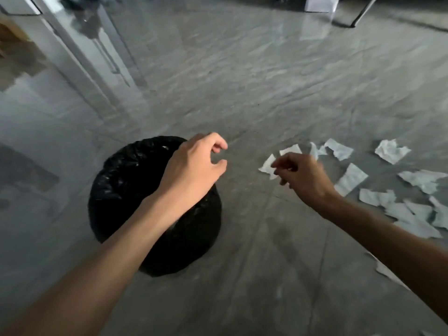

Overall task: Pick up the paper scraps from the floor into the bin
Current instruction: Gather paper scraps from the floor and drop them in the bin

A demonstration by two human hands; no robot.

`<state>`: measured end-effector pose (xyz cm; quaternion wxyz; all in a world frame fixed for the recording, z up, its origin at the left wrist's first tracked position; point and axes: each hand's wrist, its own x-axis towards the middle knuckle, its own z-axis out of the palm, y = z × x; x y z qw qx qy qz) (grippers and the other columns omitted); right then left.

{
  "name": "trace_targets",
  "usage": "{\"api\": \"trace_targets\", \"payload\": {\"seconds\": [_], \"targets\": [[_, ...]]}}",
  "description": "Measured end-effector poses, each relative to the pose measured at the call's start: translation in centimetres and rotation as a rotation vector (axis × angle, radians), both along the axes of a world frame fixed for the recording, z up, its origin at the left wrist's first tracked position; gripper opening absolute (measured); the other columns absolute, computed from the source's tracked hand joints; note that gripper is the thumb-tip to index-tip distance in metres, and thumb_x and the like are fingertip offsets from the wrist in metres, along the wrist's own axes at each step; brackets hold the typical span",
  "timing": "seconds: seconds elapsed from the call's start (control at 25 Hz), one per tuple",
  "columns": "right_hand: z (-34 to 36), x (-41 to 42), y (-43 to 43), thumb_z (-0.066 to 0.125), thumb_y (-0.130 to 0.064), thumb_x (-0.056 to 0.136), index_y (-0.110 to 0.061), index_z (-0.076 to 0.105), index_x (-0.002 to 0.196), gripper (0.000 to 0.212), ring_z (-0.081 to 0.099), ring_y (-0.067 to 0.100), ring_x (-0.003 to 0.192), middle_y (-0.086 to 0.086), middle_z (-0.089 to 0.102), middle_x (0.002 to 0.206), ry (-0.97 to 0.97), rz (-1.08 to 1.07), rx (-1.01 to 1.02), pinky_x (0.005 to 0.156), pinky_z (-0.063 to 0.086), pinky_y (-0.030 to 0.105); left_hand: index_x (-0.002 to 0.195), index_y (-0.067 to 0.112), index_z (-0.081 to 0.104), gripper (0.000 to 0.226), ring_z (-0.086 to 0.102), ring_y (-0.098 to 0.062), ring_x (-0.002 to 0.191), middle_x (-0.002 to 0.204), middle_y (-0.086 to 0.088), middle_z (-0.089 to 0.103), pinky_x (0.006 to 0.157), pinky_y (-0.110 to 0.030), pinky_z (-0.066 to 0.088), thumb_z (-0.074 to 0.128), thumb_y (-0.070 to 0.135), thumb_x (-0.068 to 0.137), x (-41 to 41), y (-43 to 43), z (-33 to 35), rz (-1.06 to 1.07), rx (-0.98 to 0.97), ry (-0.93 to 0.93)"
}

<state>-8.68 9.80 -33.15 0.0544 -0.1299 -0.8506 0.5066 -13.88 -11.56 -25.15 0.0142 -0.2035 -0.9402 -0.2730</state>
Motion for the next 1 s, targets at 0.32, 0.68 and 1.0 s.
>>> {"api": "trace_targets", "payload": {"seconds": [0.32,0.68,1.0], "targets": [[-11.3,2.2,9.7,0.069,-0.025,0.08,-0.024,0.048,0.132,0.056,0.058,0.031,0.112,0.007,0.05,0.135,-0.385,0.052,0.611,0.084,0.046,0.036,0.111,0.023,0.058,0.037,0.059,-0.025,0.105,0.117,-0.003,0.062,0.084,-0.034,0.047,0.067,0.033,0.077,-1.7,12.9,-9.1,-0.186,-0.166,-0.312],[-14.2,1.2,13.4,0.065,-0.011,0.076,-0.013,0.067,0.098,0.023,0.062,0.022,0.08,0.01,0.07,0.093,-0.224,-0.128,0.343,0.063,0.032,0.017,0.124,0.012,0.048,0.055,0.047,-0.038,0.118,0.128,-0.016,0.049,0.093,-0.045,0.042,0.067,0.039,0.08,-7.4,18.3,-21.1,-0.048,-0.355,-0.259],[-15.4,-1.1,18.8,0.061,-0.018,0.08,-0.001,0.055,0.099,0.026,0.06,0.04,0.089,0.023,0.063,0.102,-0.401,-0.307,0.475,0.065,0.037,0.033,0.083,0.01,0.066,0.007,0.061,-0.036,0.087,0.092,-0.015,0.069,0.069,-0.037,0.042,0.062,0.016,0.084,-8.7,18.8,-23.2,-0.022,-0.085,-0.067]]}}
